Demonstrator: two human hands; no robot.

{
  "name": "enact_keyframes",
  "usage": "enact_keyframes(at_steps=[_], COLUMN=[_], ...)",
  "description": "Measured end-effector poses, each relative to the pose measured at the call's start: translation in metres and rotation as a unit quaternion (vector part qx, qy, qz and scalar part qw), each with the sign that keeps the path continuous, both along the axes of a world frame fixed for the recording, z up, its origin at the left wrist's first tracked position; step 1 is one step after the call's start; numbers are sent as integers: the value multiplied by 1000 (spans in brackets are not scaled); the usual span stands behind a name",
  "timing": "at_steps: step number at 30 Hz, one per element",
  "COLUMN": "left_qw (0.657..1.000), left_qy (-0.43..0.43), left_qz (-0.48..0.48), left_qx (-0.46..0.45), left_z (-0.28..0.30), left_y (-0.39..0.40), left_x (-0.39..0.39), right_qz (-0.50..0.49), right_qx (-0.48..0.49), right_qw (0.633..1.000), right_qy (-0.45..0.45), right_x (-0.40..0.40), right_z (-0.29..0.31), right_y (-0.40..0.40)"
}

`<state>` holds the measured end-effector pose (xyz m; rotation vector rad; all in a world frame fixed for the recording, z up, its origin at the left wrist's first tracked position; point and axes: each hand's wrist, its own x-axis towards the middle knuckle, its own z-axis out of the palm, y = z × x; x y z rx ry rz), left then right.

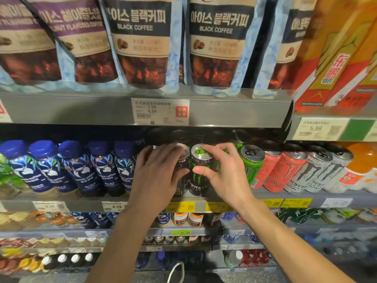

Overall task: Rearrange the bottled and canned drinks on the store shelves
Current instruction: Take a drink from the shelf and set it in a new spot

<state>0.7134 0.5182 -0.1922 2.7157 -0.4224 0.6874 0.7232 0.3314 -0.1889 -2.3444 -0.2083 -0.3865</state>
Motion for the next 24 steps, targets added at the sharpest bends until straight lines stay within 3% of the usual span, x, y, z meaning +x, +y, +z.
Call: enact_keyframes(at_steps=[10,24], left_qw=[1000,997], left_qy=[10,-29], left_qz=[-2,-65], left_qx=[15,-14], left_z=[8,28], left_y=[-4,-45], left_x=[0,-4], right_qz=[3,14], right_qx=[109,122], right_qw=[994,992], right_qy=[25,-24], right_x=[-6,-22], right_z=[0,-3], right_y=[-9,-21])
